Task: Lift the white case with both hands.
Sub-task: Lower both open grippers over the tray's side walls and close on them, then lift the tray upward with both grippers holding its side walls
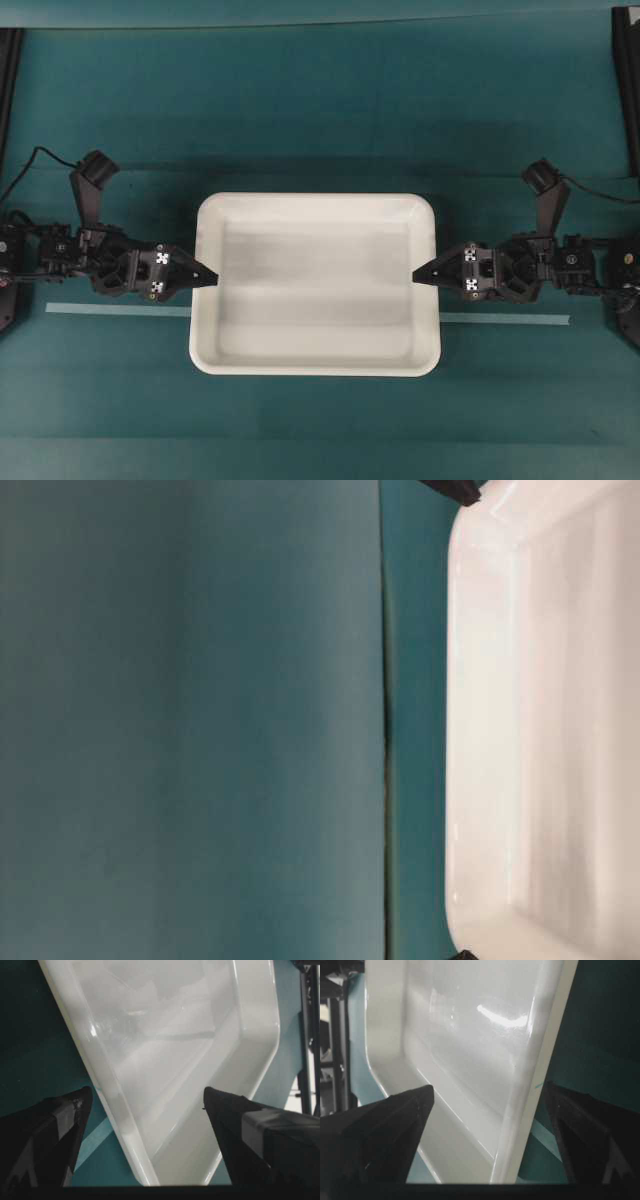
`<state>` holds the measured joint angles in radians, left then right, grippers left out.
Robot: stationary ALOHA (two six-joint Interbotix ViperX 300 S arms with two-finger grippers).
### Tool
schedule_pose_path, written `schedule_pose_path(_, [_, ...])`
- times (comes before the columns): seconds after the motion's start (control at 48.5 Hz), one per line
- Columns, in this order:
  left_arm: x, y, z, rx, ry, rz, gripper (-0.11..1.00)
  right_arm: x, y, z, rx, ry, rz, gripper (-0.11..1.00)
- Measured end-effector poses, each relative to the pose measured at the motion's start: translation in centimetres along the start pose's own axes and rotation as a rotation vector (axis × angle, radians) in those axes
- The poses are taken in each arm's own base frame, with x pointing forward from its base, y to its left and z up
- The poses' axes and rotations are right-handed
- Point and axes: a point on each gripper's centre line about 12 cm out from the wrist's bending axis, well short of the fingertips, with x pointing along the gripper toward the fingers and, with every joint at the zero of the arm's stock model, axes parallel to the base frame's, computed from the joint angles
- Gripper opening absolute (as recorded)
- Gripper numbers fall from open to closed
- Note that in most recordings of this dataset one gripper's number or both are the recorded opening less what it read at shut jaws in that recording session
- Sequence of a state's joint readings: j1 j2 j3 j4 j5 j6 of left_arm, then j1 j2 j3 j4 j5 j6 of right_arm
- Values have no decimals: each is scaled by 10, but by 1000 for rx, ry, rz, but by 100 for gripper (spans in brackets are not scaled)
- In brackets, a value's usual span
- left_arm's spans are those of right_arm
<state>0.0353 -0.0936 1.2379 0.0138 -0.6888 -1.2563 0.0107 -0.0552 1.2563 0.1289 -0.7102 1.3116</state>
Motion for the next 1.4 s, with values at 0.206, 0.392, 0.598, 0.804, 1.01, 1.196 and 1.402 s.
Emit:
schedule_pose_path(0.206, [-1,2,-1,1,1,1,93,0,0,0,-1,1,0,93])
schedule_pose_path(0.392, [-1,1,0,-1,-2,-2,87,1,1,0,2,0,3,89])
schedule_pose_path(0.598, [-1,3,0,1,4,16,67,2,-5,0,55,-1,-62,60])
schedule_pose_path(0.804, [1,9,0,6,19,83,15,5,-9,-1,92,2,-132,11])
schedule_pose_path(1.01, [1,11,1,0,16,101,9,7,-8,-1,134,3,-144,11])
schedule_pose_path(1.196, [1,13,1,1,19,112,9,7,-9,-1,144,5,-150,11])
schedule_pose_path(1.402, [1,12,1,1,19,112,9,7,-8,-1,146,6,-150,11])
